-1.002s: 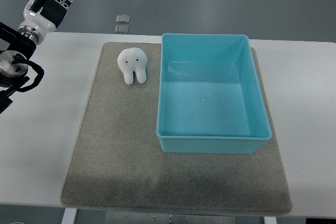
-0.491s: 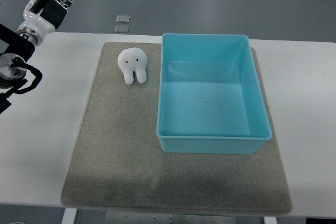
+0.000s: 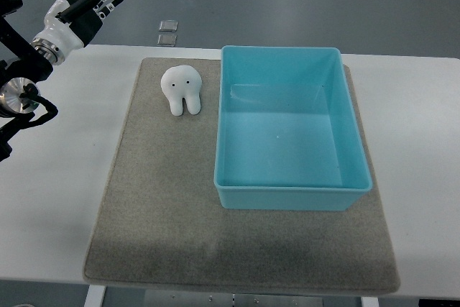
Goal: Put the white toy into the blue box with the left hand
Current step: 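Extend the left hand toward the white tooth toy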
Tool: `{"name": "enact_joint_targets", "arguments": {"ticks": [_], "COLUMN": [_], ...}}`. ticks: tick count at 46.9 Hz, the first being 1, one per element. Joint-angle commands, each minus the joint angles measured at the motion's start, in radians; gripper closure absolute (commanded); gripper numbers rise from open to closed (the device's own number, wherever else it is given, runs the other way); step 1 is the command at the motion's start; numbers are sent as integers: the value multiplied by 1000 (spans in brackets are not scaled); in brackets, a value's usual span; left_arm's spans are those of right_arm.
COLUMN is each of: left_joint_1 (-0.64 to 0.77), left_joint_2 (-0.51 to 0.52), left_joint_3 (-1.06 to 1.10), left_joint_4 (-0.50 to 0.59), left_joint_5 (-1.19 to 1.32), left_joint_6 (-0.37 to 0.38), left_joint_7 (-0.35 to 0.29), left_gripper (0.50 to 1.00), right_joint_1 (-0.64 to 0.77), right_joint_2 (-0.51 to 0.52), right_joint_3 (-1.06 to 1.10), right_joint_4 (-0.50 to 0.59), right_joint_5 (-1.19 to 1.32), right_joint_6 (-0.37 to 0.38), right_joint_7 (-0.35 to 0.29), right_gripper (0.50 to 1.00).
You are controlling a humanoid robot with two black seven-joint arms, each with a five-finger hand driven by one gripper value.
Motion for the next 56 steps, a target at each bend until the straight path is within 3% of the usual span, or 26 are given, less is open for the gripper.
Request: {"name": "enact_joint_targets", "arguments": {"ticks": [1, 23, 36, 46, 56], "left_joint_1": [-1, -31, -51, -51, -53], "left_joint_2": [2, 18, 17, 9, 8], "left_joint_3": [2, -10, -2, 13, 44], "left_joint_4": [0, -3, -14, -21, -55], "left_joint_5": [107, 909, 1135, 1305, 1337], "left_joint_6": [-1, 13, 16, 132, 145], "left_joint_7": [2, -9, -15, -15, -15], "left_gripper": [501, 510, 519, 523, 525], "right_joint_1": [0, 0, 0, 0, 0], "right_joint_2": [0, 0, 0, 0, 0], "right_joint_3": [0, 0, 0, 0, 0], "right_joint_4": [0, 0, 0, 0, 0], "right_joint_5": [0, 0, 0, 0, 0], "right_joint_6": [0, 0, 0, 0, 0], "right_joint_7": [0, 0, 1, 0, 1], "right_gripper": [564, 564, 564, 564, 564]}}
